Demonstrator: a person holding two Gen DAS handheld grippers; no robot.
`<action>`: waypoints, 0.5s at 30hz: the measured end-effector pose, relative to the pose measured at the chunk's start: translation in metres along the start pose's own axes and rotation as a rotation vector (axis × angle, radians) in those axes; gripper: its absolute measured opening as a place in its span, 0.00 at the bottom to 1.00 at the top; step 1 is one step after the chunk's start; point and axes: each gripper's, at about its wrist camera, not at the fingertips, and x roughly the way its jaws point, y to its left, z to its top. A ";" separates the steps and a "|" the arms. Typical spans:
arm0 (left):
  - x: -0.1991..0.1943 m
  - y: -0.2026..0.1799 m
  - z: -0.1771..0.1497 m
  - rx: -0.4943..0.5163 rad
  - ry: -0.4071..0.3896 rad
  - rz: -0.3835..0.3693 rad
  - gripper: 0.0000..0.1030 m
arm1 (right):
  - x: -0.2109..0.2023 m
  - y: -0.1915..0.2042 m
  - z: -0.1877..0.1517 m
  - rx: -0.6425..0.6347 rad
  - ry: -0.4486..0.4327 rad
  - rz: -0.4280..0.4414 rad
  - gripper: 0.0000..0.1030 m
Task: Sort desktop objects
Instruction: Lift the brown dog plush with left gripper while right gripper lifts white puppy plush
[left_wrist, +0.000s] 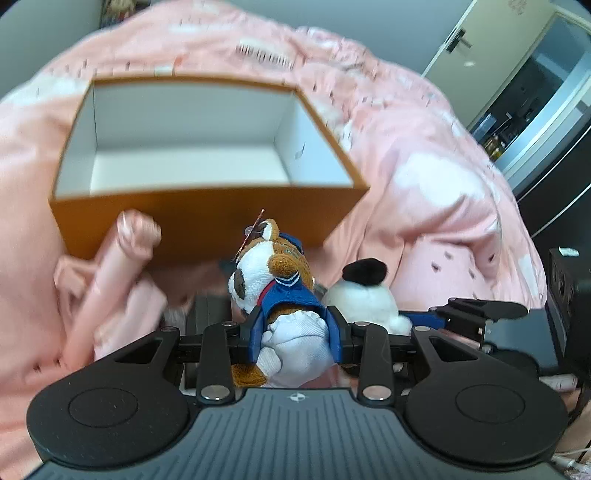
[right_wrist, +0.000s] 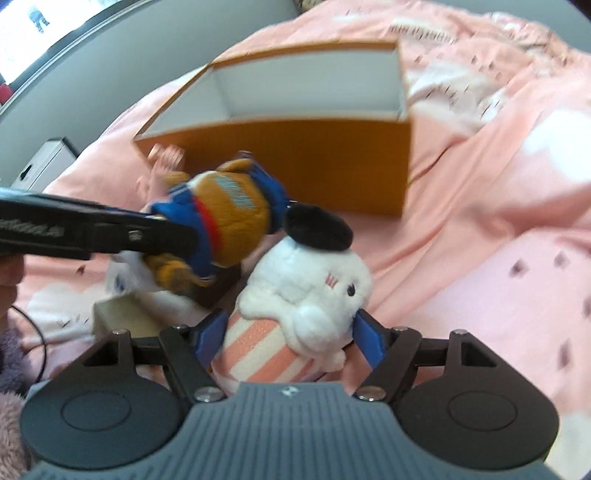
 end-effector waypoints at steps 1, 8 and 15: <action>0.000 -0.001 0.002 0.007 -0.020 0.014 0.39 | -0.002 -0.003 0.005 0.000 -0.016 -0.010 0.72; 0.028 -0.011 -0.003 0.122 -0.006 0.115 0.39 | 0.019 -0.022 0.016 0.007 -0.041 -0.089 0.71; 0.061 -0.019 -0.022 0.208 0.045 0.152 0.39 | 0.030 -0.031 0.016 0.038 -0.025 -0.059 0.75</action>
